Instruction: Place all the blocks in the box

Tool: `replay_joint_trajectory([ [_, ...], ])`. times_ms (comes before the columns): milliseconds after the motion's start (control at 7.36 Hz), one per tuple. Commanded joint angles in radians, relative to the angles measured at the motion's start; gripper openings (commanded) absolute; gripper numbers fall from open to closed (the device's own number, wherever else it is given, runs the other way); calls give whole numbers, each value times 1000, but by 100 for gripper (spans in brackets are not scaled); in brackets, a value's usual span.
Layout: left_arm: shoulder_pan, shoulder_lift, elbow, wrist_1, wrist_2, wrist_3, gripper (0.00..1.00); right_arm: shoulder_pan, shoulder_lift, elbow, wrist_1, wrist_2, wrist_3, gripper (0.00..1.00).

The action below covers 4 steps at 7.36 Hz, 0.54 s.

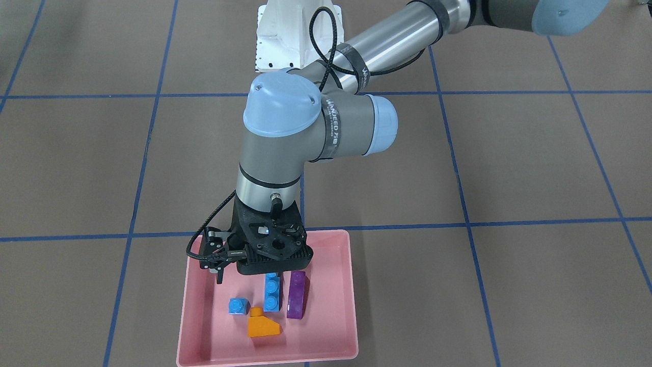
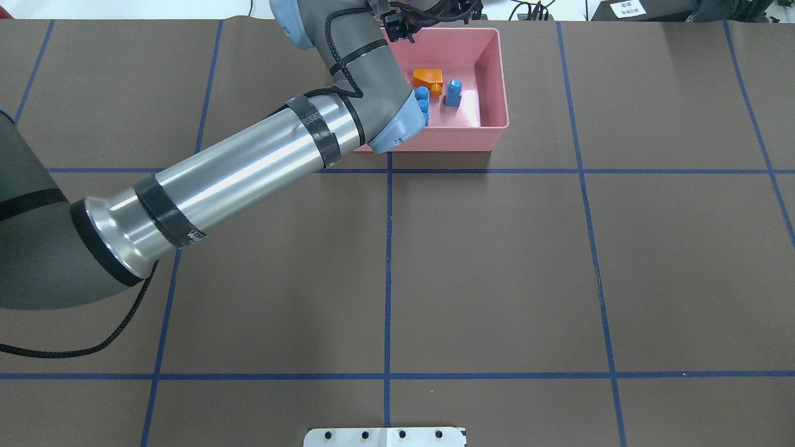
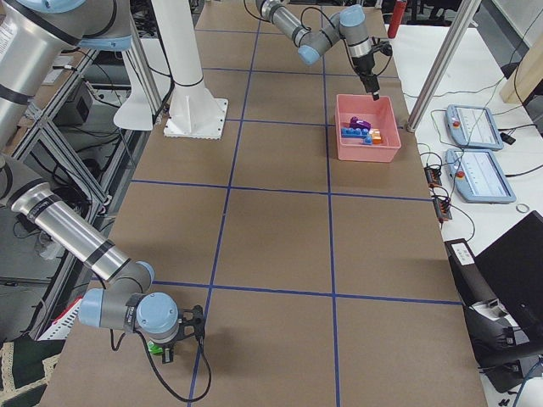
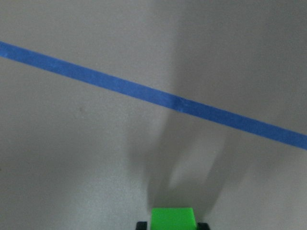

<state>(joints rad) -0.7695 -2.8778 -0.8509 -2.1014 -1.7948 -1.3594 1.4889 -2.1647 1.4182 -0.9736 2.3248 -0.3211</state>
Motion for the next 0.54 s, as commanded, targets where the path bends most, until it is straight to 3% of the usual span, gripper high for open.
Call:
replay_joint_trajectory([
  [0, 1, 0, -11, 3, 0, 0, 100, 2, -4, 30, -1, 2, 0, 0],
  [136, 1, 2, -13, 6, 0, -1, 100, 4, -18, 95, -28, 14, 0, 0],
  [408, 2, 53, -80, 12, -9, 3, 100, 4, -9, 317, -269, 18, -6, 0],
])
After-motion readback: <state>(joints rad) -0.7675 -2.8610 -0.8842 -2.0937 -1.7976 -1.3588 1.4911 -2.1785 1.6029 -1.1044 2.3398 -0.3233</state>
